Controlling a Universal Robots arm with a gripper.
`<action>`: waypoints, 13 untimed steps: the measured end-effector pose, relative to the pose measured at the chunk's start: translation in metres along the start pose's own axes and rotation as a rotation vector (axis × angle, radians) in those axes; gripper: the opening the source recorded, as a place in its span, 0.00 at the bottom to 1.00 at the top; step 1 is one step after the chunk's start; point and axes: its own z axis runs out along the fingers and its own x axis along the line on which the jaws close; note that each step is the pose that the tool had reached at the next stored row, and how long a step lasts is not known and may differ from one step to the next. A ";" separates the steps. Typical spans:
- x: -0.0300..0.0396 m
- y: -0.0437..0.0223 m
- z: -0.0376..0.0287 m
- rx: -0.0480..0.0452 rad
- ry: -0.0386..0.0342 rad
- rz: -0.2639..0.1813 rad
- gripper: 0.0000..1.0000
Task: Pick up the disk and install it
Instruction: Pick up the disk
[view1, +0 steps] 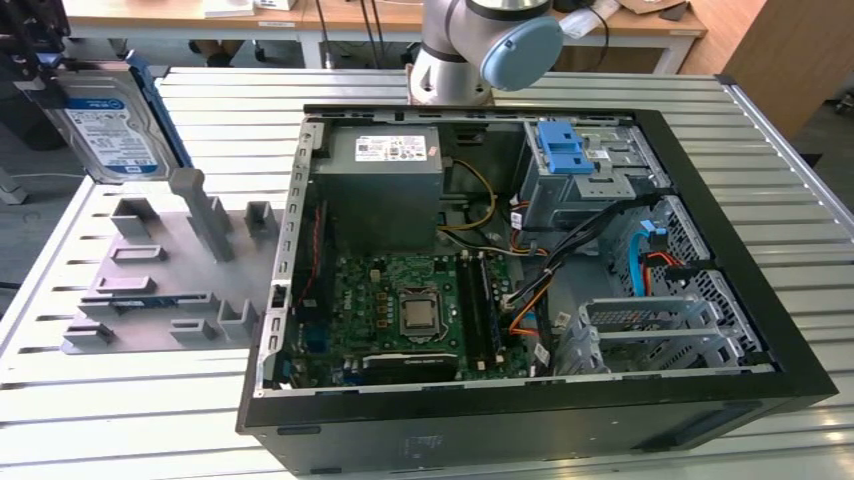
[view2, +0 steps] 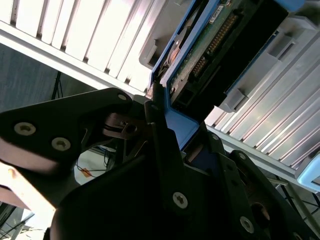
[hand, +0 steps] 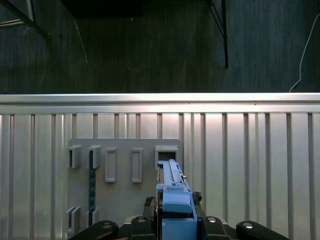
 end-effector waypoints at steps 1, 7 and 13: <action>0.0000 0.0000 -0.0006 0.0000 -0.0001 0.000 0.36; 0.0000 0.0001 -0.0041 0.0000 0.0000 0.000 0.36; 0.0000 0.0001 -0.0072 0.0001 -0.0001 0.000 0.36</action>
